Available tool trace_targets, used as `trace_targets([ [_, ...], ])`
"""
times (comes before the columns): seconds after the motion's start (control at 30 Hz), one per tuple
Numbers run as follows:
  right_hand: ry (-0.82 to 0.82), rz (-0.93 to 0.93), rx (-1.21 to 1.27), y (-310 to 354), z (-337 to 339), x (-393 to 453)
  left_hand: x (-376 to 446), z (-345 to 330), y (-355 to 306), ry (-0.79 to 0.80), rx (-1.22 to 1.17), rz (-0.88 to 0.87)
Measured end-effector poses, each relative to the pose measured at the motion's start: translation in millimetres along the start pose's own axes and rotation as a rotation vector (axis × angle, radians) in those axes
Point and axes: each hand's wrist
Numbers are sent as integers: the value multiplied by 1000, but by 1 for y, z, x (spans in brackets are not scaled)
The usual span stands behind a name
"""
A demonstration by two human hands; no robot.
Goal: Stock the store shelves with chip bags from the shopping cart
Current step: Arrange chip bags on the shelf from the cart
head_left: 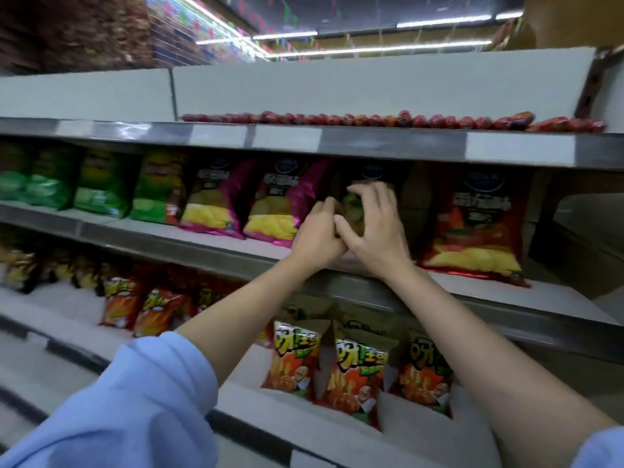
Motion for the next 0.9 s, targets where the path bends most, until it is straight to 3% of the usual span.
trace_targets([
  [0.33,116,217,320,184,-163,43,-51,205,174,-274,137,232],
  [0.57,213,279,578,361,-278,60,-109,369,298,-468,225,432],
  [0.9,528,177,886,550,-434,44,-207,511,429,-629,264,715],
])
Point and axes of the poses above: each hand's wrist, its own x-axis towards the middle knuckle, its own z-axis out of the back of the hand, y = z × x, and after that the axes turned 2 degrees about -y, right-handed
